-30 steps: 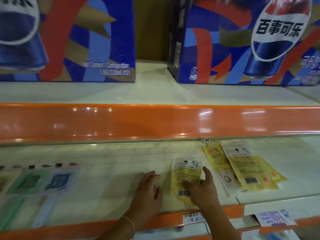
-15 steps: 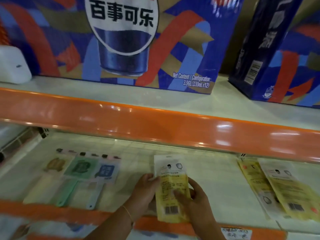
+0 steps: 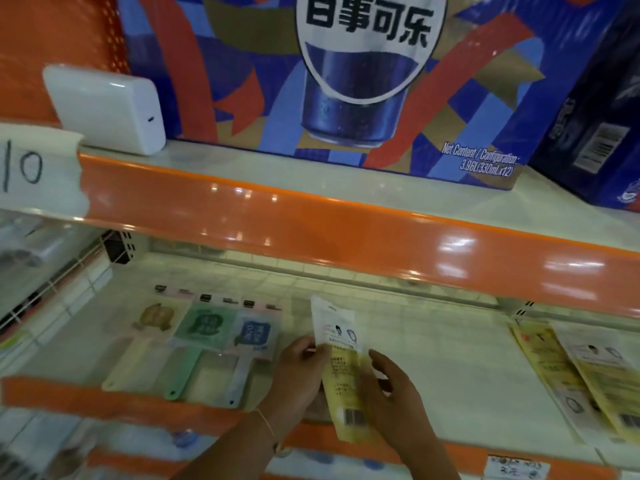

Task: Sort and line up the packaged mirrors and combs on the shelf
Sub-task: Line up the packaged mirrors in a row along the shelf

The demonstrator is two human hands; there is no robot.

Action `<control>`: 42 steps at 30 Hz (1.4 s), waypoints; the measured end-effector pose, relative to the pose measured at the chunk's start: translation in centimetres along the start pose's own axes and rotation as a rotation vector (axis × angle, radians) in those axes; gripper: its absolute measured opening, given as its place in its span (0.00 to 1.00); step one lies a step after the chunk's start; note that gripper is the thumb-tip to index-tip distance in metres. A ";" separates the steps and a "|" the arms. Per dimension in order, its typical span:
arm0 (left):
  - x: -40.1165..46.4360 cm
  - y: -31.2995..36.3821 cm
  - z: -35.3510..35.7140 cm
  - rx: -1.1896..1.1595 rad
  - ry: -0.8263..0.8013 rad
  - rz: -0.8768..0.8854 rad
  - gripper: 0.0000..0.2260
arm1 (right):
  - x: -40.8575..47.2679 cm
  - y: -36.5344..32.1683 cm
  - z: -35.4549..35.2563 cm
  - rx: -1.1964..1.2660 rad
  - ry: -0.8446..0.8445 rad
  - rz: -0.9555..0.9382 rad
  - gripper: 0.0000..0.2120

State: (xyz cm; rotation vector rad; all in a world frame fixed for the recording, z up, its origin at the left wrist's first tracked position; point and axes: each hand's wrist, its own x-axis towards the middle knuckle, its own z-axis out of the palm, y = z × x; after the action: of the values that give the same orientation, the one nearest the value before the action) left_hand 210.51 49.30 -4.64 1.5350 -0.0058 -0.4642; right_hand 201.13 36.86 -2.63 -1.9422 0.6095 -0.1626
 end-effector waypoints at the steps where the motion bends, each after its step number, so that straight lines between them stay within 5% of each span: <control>1: -0.2 0.2 0.0 0.002 -0.006 0.034 0.04 | -0.1 -0.5 0.4 0.049 -0.039 -0.003 0.07; 4: -0.7 0.7 0.6 0.011 -0.085 0.072 0.04 | -0.4 -1.8 1.3 0.326 -0.151 0.025 0.09; 8: -0.8 1.0 1.1 0.213 -0.263 0.187 0.10 | 0.2 -2.5 1.8 0.856 -0.125 0.188 0.27; 11: -0.6 1.1 0.6 0.297 -0.352 0.217 0.09 | 1.0 -1.7 0.6 1.106 -0.212 0.384 0.23; 15: -0.5 0.7 -0.6 0.284 -0.316 0.202 0.08 | 1.0 -0.7 -0.6 1.063 -0.228 0.381 0.22; 19: -0.4 0.2 -1.7 0.393 -0.112 0.190 0.09 | 1.1 -0.5 -1.5 0.998 -0.256 0.379 0.20; 26: -0.6 0.5 -1.7 0.011 -0.227 -0.371 0.24 | 0.6 -0.7 -0.7 1.111 -0.361 0.374 0.21; 29: -0.9 0.3 -1.8 0.209 -0.267 -0.267 0.12 | 0.3 -0.8 -0.6 1.139 -0.386 0.359 0.19; 34: -1.2 0.6 -2.3 0.412 -0.302 -0.083 0.06 | 1.1 -0.1 -0.3 1.031 -0.267 0.390 0.17; 37: -1.1 0.7 -2.3 0.443 -0.332 -0.074 0.07 | 1.7 0.8 0.5 0.961 -0.141 0.402 0.28; 42: -1.4 0.7 -2.6 0.413 -0.428 -0.103 0.17 | 3.3 1.6 0.6 0.911 -0.082 0.403 0.28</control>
State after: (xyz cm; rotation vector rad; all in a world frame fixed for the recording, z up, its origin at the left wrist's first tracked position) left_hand 210.22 52.21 -3.73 1.8141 -0.3762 -0.9096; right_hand 203.62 35.25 -4.86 -0.9256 0.6986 -0.0802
